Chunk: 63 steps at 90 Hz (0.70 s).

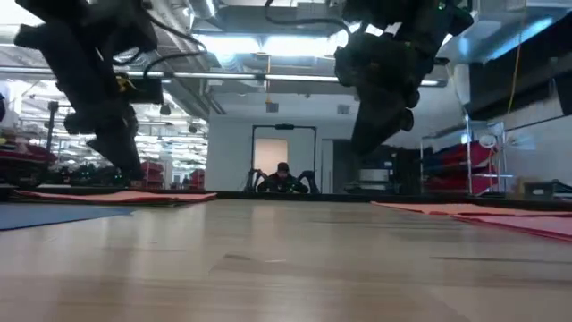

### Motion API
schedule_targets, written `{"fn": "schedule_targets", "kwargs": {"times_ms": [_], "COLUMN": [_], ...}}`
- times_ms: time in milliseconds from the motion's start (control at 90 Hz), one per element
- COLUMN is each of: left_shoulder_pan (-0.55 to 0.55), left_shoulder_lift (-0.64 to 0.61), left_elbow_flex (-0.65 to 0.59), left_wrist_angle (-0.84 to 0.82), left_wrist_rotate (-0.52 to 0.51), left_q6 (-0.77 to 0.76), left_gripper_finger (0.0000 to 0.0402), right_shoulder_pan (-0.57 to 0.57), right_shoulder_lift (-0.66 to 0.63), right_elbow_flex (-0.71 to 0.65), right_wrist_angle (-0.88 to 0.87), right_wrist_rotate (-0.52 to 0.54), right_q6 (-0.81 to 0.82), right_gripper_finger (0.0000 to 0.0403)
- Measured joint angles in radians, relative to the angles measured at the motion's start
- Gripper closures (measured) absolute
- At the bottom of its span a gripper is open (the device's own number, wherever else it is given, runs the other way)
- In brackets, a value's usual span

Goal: Organize paper
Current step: Stack the orange colored paper on top of the orange colored papers

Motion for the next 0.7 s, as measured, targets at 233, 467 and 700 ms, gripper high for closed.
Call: {"fn": "schedule_targets", "kwargs": {"times_ms": [233,467,700], "left_shoulder_pan": [0.047,0.087,0.129], "left_shoulder_lift": [0.065,0.1,0.158], "left_elbow_flex": [0.0,0.0,0.002], "left_wrist_angle": [0.0,0.001,0.018], "left_wrist_rotate": [0.006,0.006,0.007], "left_q6": [0.077,0.132,0.15], "left_gripper_finger": [0.0286,0.027,0.027], "right_shoulder_pan": [-0.012,-0.013,-0.013], "right_shoulder_lift": [0.0,0.0,0.0], "right_elbow_flex": [0.0,0.0,0.0], "right_wrist_angle": [0.002,0.001,0.002], "right_wrist_rotate": [-0.001,-0.001,0.012], "right_q6": [-0.022,-0.049,-0.067], "right_gripper_finger": [0.0292,0.0292,0.0292]}}
